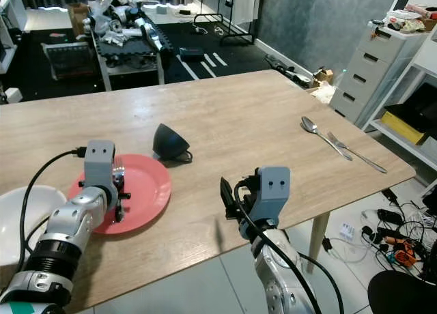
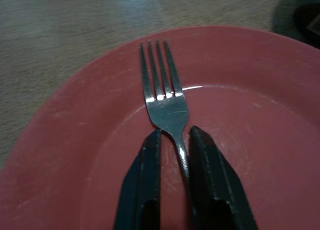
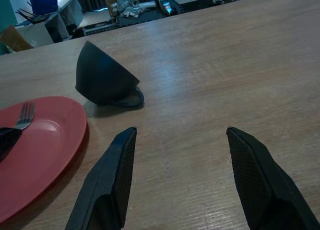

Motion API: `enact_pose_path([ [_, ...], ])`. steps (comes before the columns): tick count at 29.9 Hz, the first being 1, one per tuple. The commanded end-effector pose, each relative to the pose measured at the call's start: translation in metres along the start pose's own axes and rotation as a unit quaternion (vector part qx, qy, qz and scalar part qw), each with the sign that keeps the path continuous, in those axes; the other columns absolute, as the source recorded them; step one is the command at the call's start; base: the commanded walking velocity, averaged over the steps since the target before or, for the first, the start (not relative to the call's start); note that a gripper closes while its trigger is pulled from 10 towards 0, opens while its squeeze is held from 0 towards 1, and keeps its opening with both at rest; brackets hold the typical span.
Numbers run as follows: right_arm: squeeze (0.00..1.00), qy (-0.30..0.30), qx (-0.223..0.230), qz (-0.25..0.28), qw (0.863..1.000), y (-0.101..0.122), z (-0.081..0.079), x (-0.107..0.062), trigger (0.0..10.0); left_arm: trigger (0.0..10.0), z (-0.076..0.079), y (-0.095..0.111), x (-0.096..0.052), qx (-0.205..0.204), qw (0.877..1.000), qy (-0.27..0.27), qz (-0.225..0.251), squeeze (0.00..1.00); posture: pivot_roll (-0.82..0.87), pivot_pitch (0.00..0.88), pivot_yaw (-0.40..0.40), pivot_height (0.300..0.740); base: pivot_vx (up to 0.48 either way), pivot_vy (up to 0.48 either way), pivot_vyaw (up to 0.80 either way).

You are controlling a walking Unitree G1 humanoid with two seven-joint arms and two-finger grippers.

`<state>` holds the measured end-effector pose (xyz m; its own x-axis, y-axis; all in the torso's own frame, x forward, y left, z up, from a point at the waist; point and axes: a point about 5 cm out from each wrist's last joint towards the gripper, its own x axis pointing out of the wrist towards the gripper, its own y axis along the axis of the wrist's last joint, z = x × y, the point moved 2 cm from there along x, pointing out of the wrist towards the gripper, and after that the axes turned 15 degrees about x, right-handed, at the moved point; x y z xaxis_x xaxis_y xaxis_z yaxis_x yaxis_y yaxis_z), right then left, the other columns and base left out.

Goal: Setting the table

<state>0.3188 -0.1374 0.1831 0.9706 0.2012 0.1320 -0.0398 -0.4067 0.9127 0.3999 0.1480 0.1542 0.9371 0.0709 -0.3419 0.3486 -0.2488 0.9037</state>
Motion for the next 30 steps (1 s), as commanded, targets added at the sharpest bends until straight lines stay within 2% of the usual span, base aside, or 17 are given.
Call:
enact_pose_path([
  [1,0.00,-0.005,0.004,-0.012,1.000,-0.005,0.003,0.000,10.0,0.0,0.015,-0.050,0.000,-0.004,0.995,-0.020,-0.096,0.00,0.05,0.129,0.050,0.740,0.000,0.000,0.00],
  [11,0.00,-0.008,0.004,-0.012,1.000,-0.006,0.004,0.000,10.0,0.0,0.019,-0.042,-0.002,-0.007,0.996,-0.014,-0.089,0.00,0.05,0.126,0.054,0.740,0.000,0.000,0.00],
  [12,0.00,-0.009,0.005,-0.012,1.000,-0.006,0.004,-0.001,10.0,0.0,0.015,-0.035,-0.002,0.022,0.998,0.003,-0.062,0.00,0.05,0.127,0.054,0.740,0.000,0.000,0.00],
  [13,0.00,-0.009,0.005,-0.012,1.000,-0.006,0.004,-0.001,10.0,0.0,0.015,-0.035,-0.002,0.022,0.998,0.003,-0.062,0.00,0.05,0.127,0.054,0.740,0.000,0.000,0.00],
  [14,0.00,-0.009,0.005,-0.012,1.000,-0.006,0.004,-0.001,10.0,0.0,0.012,-0.026,-0.002,0.059,0.998,0.022,-0.027,0.00,0.05,0.127,0.054,0.740,0.000,0.000,0.00],
  [15,0.00,-0.009,0.005,-0.012,1.000,-0.006,0.004,-0.001,10.0,0.0,0.011,-0.024,-0.003,0.066,0.997,0.025,-0.020,0.00,0.05,0.127,0.054,0.740,0.000,0.000,0.00],
  [16,0.00,-0.009,0.006,-0.011,1.000,-0.006,0.003,-0.001,10.0,10.0,0.009,-0.004,-0.008,0.090,0.994,0.036,0.048,0.00,0.05,0.130,0.054,0.740,0.000,0.000,0.00],
  [17,0.00,-0.009,0.007,-0.011,1.000,-0.006,0.003,-0.001,10.0,10.0,0.009,0.002,-0.010,0.097,0.992,0.038,0.067,0.00,0.05,0.130,0.054,0.740,0.000,0.000,0.00],
  [19,0.00,-0.009,0.007,-0.011,1.000,-0.006,0.003,-0.001,10.0,10.0,0.009,0.005,-0.011,0.100,0.991,0.039,0.076,0.00,0.05,0.131,0.055,0.740,0.000,0.000,0.00],
  [22,0.00,-0.006,0.012,-0.007,1.000,-0.005,0.000,-0.002,10.0,10.0,-0.003,0.028,-0.027,0.104,0.980,0.062,0.156,0.00,0.06,0.137,0.056,0.740,0.000,0.000,0.00],
  [23,0.00,-0.006,0.012,-0.007,1.000,-0.005,0.000,-0.002,10.0,10.0,-0.003,0.028,-0.027,0.104,0.980,0.062,0.156,0.00,0.06,0.137,0.056,0.740,0.000,0.000,0.00],
  [24,0.00,-0.003,0.016,-0.006,1.000,-0.005,-0.002,-0.002,10.0,10.0,-0.012,0.036,-0.039,0.104,0.974,0.064,0.192,0.00,0.06,0.137,0.056,0.740,0.000,0.000,0.00],
  [27,0.00,-0.001,0.019,-0.006,1.000,-0.006,-0.003,-0.002,10.0,10.0,-0.017,0.038,-0.045,0.101,0.971,0.063,0.208,0.00,0.06,0.137,0.056,0.740,0.000,0.000,0.00],
  [29,0.00,-0.001,0.023,-0.004,1.000,-0.006,-0.004,-0.002,10.0,10.0,-0.019,0.046,-0.058,0.105,0.958,0.050,0.263,0.00,0.07,0.140,0.054,0.740,0.000,0.000,0.00],
  [30,0.00,-0.001,0.023,-0.004,1.000,-0.006,-0.004,-0.002,10.0,10.0,-0.019,0.046,-0.058,0.105,0.958,0.050,0.263,0.00,0.07,0.140,0.054,0.740,0.000,0.000,0.00],
])
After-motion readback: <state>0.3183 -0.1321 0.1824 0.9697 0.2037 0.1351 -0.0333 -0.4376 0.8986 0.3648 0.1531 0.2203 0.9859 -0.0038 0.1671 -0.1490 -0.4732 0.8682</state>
